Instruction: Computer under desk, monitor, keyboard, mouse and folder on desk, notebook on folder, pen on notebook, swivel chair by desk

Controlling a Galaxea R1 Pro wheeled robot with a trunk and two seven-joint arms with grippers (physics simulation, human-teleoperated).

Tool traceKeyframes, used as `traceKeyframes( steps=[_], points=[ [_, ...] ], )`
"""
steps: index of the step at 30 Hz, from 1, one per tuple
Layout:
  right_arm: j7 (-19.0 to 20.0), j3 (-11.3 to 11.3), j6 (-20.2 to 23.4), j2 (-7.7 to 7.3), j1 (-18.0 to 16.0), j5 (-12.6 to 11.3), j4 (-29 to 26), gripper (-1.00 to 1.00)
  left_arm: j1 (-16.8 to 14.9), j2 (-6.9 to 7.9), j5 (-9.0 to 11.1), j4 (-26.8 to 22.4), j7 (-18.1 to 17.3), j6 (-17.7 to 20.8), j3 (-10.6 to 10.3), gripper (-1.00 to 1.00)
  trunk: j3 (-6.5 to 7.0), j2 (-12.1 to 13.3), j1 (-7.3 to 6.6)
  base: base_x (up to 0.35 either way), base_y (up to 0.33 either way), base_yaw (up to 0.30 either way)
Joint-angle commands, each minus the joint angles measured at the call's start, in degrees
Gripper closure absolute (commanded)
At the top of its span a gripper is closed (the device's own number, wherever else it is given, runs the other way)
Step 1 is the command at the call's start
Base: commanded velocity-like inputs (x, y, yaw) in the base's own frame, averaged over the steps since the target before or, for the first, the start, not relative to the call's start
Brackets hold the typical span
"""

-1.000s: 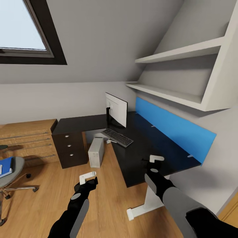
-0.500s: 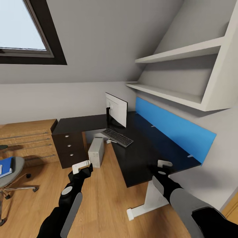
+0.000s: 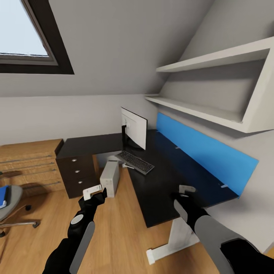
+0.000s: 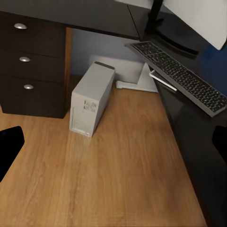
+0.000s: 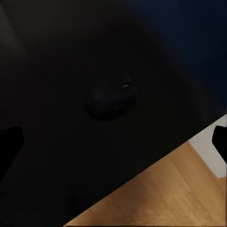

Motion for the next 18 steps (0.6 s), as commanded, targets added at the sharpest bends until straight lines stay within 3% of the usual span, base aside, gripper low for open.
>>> traceKeyframes(
  steps=[1,5,11,18],
  points=[
    [-0.4,0.5,1.3,-0.05,0.0,-0.3,-0.5,-1.0,0.0,0.02,0.5,-0.1,0.4,0.2,-0.1,-1.0,-0.1,-0.1,0.06,0.325,0.0,0.0],
    [-0.4,0.3,4.7,-0.15,0.0,-0.5,-1.8,-1.0,0.0,0.02,0.5,0.0,0.4,0.1,-0.1,-1.0,-0.1,-0.1,0.06,0.327,0.0,0.0],
    [-0.4,0.2,5.4,-0.16,0.0,-0.6,-2.1,-1.0,0.0,0.02,0.5,0.0,0.4,0.1,-0.1,-1.0,-0.1,-0.1,0.06,0.317,0.0,0.0],
    [-0.6,0.5,5.4,0.0,0.0,-0.5,-2.2,-1.0,0.0,0.02,0.5,0.2,0.4,0.0,-0.1,-1.0,-0.1,-0.1,0.06,0.117,0.0,0.0]
  ],
)
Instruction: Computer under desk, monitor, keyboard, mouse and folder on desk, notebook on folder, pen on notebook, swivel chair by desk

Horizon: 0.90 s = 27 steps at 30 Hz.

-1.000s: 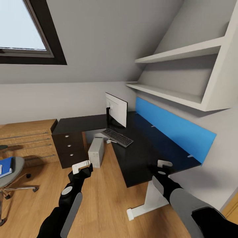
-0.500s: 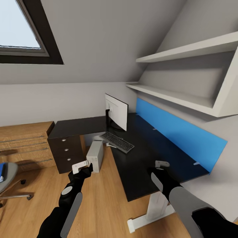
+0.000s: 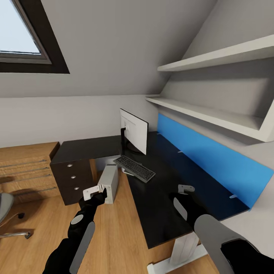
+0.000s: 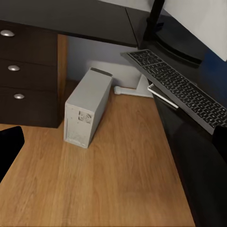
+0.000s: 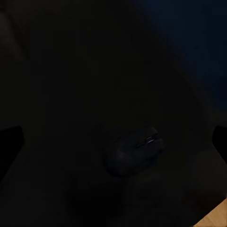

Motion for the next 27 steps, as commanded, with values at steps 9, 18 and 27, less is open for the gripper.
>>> traceKeyframes(
  steps=[9,18,27],
  points=[
    [-0.5,0.4,0.5,-0.18,0.0,-0.2,-0.2,-1.0,0.0,-0.13,0.6,-3.0,0.4,0.3,-0.3,-1.0,-0.11,-0.1,0.03,0.018,0.0,0.0],
    [-0.5,0.5,0.1,-0.35,0.0,-0.1,-0.3,-1.0,0.0,-0.13,1.6,-5.4,0.4,0.3,-0.4,-1.0,-1.72,-3.7,2.01,0.0,0.0,0.0],
    [-0.1,0.3,-2.3,-2.34,0.0,-0.2,0.4,-1.0,4.1,-0.07,1.9,-11.6,0.4,0.6,-0.3,-1.0,-3.34,-7.3,3.98,0.0,0.0,0.0]
  ],
)
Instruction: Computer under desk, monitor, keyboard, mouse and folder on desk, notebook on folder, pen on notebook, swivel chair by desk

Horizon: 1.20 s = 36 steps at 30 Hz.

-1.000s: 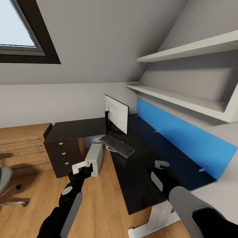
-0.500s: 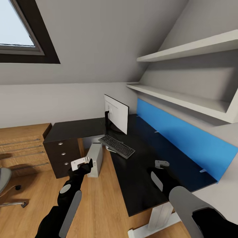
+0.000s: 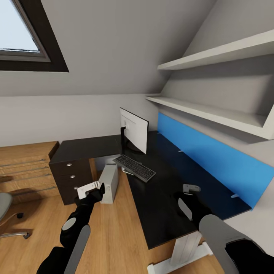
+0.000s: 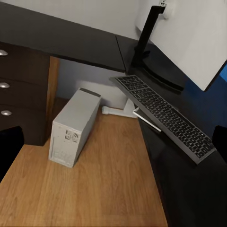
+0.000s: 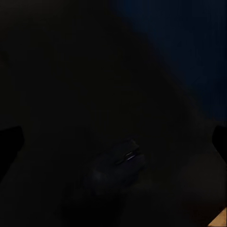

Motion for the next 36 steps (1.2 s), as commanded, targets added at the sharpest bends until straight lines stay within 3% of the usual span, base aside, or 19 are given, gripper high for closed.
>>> traceKeyframes(
  steps=[1,4,8,28,36],
  points=[
    [-0.3,0.4,0.4,-0.4,0.0,-0.3,-0.1,-1.0,0.1,0.01,0.5,-0.3,0.4,0.2,-0.1,-1.0,-0.28,-0.5,0.24,0.0,0.0,0.0],
    [-0.3,0.3,0.4,-1.7,0.0,-0.4,-0.1,-1.0,0.4,0.01,0.5,-0.6,0.4,0.4,-0.1,-1.0,-0.82,-1.7,0.9,0.0,0.0,0.0],
    [-0.3,0.3,0.4,-2.18,0.0,-0.4,-0.1,-1.0,0.4,0.01,0.6,-0.6,0.4,0.4,-0.1,-1.0,-1.54,-3.3,1.78,0.0,0.0,0.0],
    [-0.1,0.3,1.8,-2.23,0.0,-0.6,-0.3,-1.0,0.4,0.01,0.6,-0.6,0.5,0.4,0.0,-1.0,-5.13,-11.3,6.17,0.0,0.0,0.0],
    [-0.1,0.5,1.8,-2.1,0.0,-0.6,-0.3,-1.0,0.4,0.09,2.5,-0.6,0.5,0.4,0.1,-1.0,-6.56,-14.5,7.93,0.0,0.0,0.0]
  ],
)
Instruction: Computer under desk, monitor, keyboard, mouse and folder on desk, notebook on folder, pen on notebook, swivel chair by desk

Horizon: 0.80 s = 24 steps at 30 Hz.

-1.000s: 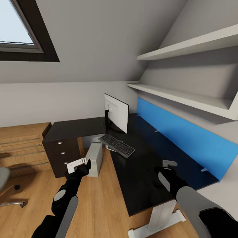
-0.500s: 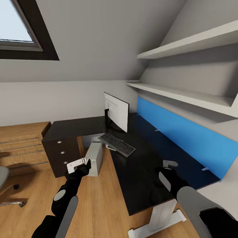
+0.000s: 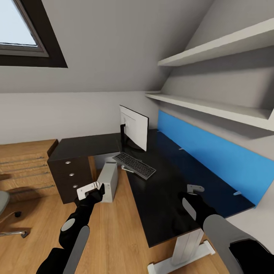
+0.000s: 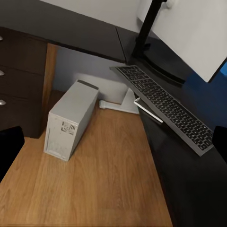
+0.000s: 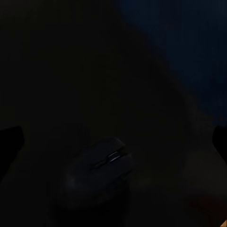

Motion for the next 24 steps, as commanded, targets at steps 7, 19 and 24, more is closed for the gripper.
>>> traceKeyframes(
  steps=[7,19,24],
  points=[
    [0.6,0.5,0.5,-0.01,0.0,-0.3,-0.2,-1.0,0.0,0.02,0.7,-0.1,0.4,0.2,0.0,-1.0,-0.26,-0.5,0.23,0.0,0.0,0.0],
    [6.6,0.3,4.4,-0.17,0.0,-0.3,-0.3,-1.0,0.0,0.03,0.7,0.0,0.4,0.2,0.0,-1.0,-0.26,-0.5,0.23,0.0,0.0,0.0],
    [6.6,0.3,4.5,-0.18,0.0,-0.3,-0.3,-1.0,0.0,0.02,0.7,0.0,0.4,0.2,0.0,-1.0,-0.26,-0.5,0.23,0.0,0.0,0.0]
  ],
)
